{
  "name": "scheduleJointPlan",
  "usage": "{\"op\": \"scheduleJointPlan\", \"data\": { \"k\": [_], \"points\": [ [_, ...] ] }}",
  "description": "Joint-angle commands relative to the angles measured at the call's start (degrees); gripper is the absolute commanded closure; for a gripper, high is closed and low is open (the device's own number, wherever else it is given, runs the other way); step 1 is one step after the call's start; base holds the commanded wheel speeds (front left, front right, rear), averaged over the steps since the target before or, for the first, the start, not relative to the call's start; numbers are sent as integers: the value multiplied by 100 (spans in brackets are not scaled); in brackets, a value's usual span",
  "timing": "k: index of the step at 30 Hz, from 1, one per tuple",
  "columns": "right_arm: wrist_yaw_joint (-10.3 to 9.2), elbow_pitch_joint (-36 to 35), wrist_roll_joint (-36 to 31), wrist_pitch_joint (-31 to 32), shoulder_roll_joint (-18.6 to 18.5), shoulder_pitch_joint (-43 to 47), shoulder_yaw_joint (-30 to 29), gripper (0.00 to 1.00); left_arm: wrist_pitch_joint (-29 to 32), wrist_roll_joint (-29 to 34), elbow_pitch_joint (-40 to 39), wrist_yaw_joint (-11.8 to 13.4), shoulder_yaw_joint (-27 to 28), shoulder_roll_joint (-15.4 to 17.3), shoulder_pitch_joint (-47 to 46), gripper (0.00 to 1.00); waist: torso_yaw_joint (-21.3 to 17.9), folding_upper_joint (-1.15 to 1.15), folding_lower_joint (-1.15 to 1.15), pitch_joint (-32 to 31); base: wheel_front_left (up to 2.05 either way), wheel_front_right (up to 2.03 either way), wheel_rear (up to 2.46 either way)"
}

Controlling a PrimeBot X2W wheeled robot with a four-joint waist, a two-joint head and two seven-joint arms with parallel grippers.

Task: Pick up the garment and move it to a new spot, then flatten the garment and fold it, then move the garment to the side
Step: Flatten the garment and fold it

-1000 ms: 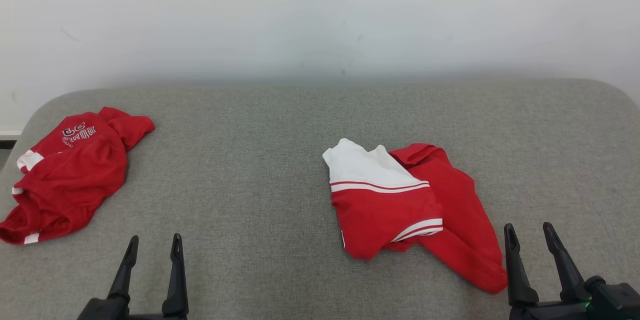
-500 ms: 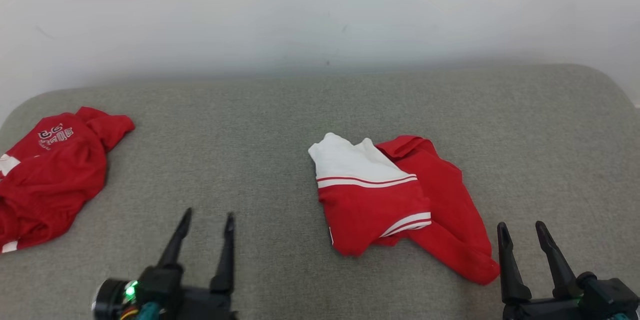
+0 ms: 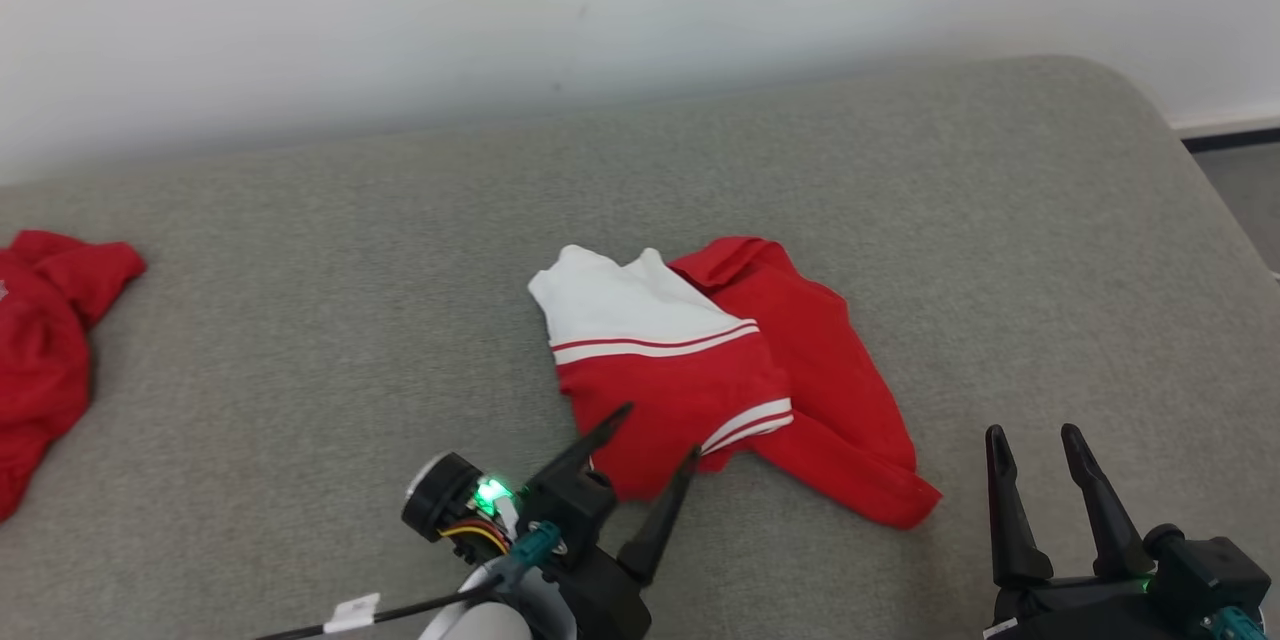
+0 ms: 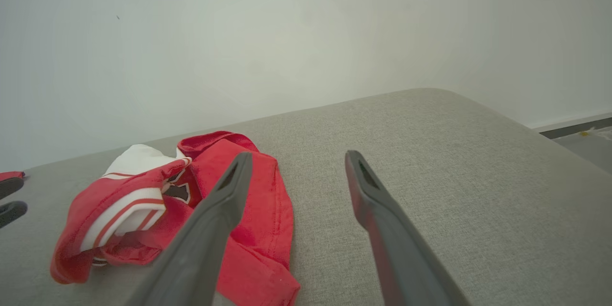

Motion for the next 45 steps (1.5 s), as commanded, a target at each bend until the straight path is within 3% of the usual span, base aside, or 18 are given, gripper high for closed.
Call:
{"op": "scheduleJointPlan", "data": {
  "k": [1, 9, 10, 11, 20, 28, 33, 39, 40, 41, 42, 45],
  "points": [
    [-13, -4, 20, 0, 20, -77, 0, 0, 20, -72, 100, 14, -134, 60, -112, 0, -208, 0, -1, 138, 0, 0, 0],
    [-13, -18, 25, -1, 50, -117, 8, 0, -16, -299, 798, 14, -385, 98, -358, 0, -469, 0, -1, 208, 0, 0, 0],
    [-13, -30, 20, 0, 56, -118, 13, 0, -83, -311, 893, 19, -369, 95, -402, 59, -498, 0, -1, 208, 0, 0, 0],
    [-13, -37, 18, 0, 59, -110, 0, 0, -139, -343, 997, 21, -353, 70, -456, 100, -512, 0, -1, 203, 0, 0, 0],
    [-13, -17, 10, 0, 22, 37, -111, 0, -587, -657, 687, 86, -1, -64, -741, 100, -149, 0, -1, 2, 0, 0, 0],
    [-13, 107, -11, -1, -38, 22, -81, 0, -632, -1027, 133, 340, 734, 470, -357, 100, 362, 0, -1, -135, 0, 0, 0],
    [-13, 180, -4, 0, -80, -74, -34, 0, -645, -1325, 134, 519, 1229, 814, 160, 100, 396, 0, -1, -133, 0, 0, 0],
    [-13, 280, 19, -1, -83, -70, -64, 0, -642, -1599, 278, 622, 1778, 841, 762, 100, 302, 0, -1, -75, 0, 0, 0],
    [-13, 285, 18, 0, -82, -66, -64, 0, -642, -1583, 282, 640, 1837, 801, 833, 83, 290, 0, -1, -75, 0, 0, 0],
    [-13, 289, 17, 0, -79, -55, -74, 0, -642, -1550, 253, 657, 1896, 758, 883, 33, 284, 0, -1, -72, 0, 0, 0],
    [-13, 292, 16, 0, -75, -45, -86, 0, -643, -1493, 202, 665, 1958, 743, 926, 0, 281, 0, -1, -74, 0, 0, 0],
    [-13, 275, 19, 0, -70, 1, -136, 0, -643, -1310, -28, 676, 2151, 674, 1040, 0, 312, 0, -1, -84, 0, 0, 0]
  ]
}}
